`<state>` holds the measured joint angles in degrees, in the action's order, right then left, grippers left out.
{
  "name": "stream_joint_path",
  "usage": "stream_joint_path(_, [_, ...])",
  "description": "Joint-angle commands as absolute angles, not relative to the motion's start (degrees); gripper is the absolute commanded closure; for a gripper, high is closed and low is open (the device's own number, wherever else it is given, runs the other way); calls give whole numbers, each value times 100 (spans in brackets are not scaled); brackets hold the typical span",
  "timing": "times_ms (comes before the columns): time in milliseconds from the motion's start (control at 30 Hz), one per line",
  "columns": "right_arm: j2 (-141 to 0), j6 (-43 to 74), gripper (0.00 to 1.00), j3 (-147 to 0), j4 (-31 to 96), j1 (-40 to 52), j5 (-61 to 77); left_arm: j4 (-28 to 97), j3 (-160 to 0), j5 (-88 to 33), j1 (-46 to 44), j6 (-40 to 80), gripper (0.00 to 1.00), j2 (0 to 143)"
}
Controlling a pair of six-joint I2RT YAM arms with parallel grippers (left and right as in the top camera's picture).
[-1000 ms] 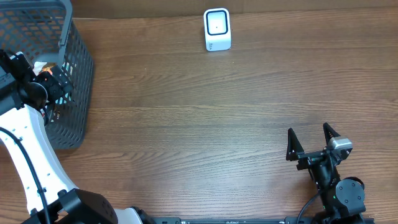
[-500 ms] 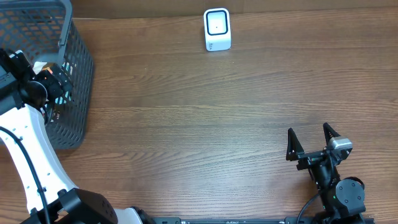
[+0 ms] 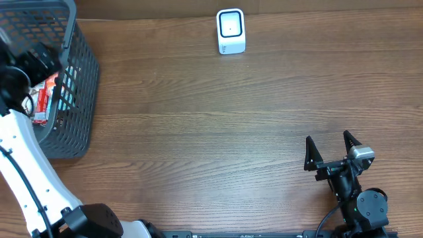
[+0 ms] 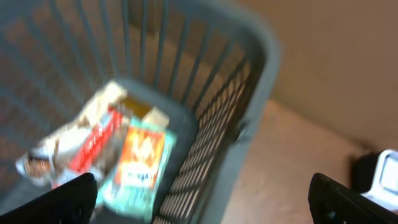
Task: Scan the item barcode
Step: 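Lower the left gripper into the basket toward the orange-and-teal wipes pack, then close the left gripper on the orange-and-teal wipes pack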
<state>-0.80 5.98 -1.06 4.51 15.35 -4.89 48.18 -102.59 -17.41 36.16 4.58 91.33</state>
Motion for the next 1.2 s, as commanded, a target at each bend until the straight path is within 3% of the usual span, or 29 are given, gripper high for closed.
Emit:
stream_joint_path(0, [-45, 620, 0, -45, 425, 1503, -499, 4814, -10713, -1857, 3680, 582, 0, 9109])
stream_joint_path(533, [-45, 620, 0, -45, 425, 1503, -499, 5249, -10720, -1507, 4473, 123, 0, 10130])
stream_joint_path(1167, [-45, 620, 0, -45, 425, 1503, -499, 5089, -10718, -1769, 4331, -1037, 0, 11251])
